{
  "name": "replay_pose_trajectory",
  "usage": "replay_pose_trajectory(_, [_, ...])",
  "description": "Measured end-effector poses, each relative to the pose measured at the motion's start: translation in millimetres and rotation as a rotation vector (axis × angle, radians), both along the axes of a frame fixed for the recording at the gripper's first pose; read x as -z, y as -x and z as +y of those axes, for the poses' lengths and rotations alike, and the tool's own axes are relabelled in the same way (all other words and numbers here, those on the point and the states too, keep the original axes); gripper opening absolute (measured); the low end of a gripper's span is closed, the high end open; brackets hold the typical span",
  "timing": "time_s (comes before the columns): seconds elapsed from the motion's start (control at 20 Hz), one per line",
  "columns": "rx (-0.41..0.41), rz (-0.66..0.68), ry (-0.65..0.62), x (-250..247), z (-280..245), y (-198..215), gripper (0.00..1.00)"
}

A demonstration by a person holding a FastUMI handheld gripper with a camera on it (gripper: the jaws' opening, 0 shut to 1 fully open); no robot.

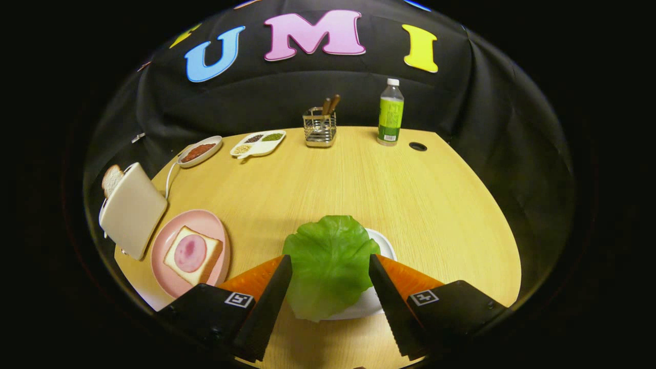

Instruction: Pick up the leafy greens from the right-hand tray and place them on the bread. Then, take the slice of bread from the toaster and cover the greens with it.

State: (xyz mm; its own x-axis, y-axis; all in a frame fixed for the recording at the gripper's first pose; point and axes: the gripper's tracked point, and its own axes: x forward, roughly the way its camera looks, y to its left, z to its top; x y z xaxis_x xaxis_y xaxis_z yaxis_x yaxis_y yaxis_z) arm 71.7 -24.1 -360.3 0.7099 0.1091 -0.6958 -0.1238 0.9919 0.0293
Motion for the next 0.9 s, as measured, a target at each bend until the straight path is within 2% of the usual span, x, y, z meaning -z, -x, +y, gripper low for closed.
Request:
replay_pose_trajectory(0.2, [0.036,0.047,0.005,28,-3,0,0.92])
replay_pose_trajectory(0.4, [0.029,0.062,0.017,43,1,4,0.74])
replay_pose_trajectory(0.45, [0.032,0.066,0.03,45,-1,3,0.74])
replay_pose_trajectory(0.6, [0.013,0.06,0.058,46,1,3,0.64])
replay_pose_trajectory(0.65, [-0.003,0.065,0.06,46,3,4,0.64])
replay_pose_trajectory(0.7, [-0.014,0.054,0.066,46,4,2,0.42])
replay_pose_trajectory(0.85, [-0.017,0.067,0.055,46,4,2,0.41])
replay_pose_trajectory(0.9, [-0.01,0.069,0.052,47,6,1,0.2])
